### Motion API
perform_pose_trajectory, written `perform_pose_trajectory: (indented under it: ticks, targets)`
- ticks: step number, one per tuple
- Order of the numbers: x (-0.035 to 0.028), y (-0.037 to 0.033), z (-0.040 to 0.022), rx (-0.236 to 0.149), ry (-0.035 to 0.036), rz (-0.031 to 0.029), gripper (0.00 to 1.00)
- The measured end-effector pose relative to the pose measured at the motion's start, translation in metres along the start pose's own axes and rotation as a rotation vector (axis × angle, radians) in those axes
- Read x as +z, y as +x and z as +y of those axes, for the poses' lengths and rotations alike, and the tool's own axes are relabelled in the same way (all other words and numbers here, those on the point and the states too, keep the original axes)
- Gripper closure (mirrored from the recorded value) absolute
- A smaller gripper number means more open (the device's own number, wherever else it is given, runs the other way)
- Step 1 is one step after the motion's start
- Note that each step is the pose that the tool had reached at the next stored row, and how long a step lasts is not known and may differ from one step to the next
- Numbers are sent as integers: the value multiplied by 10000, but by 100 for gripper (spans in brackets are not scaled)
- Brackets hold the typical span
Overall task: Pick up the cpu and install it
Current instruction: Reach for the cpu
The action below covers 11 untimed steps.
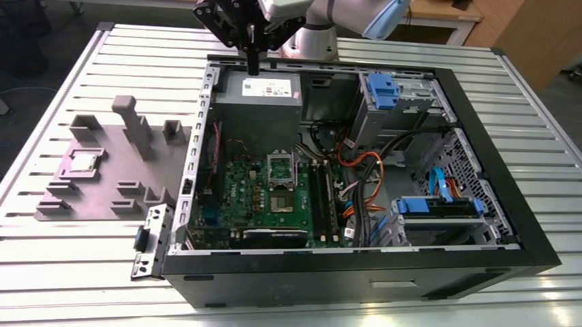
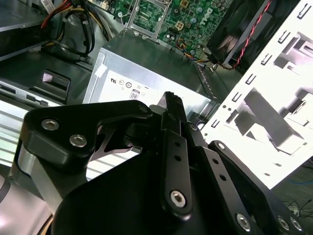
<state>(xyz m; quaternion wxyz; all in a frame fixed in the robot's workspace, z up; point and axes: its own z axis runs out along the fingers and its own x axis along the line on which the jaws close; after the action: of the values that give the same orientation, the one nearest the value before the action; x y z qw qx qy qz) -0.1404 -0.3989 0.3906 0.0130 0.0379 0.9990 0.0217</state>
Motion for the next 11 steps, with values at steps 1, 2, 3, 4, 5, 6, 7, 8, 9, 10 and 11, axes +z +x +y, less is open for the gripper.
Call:
perform_pose_trajectory:
  ticks: [1, 2, 3, 4, 5, 6, 7, 8, 9, 10, 11]
  targets:
    - [0, 3, 0, 1, -1, -1, 89]
    - [0, 7, -1, 1, -1, 0, 89]
    - [0, 9, -1, 1, -1, 0, 89]
    - [0, 11, -1, 0, -1, -1, 89]
    - [0, 13, -1, 0, 0, 0, 89]
    - [1, 16, -1, 0, -1, 0, 89]
    - [1, 20, -2, 1, -1, -1, 89]
    - [1, 23, -2, 0, -1, -1, 89]
    - [1, 26, -2, 0, -1, -1, 89]
    - [1, 29, -2, 0, -1, 0, 89]
    - [2, 32, -3, 0, -1, 0, 89]
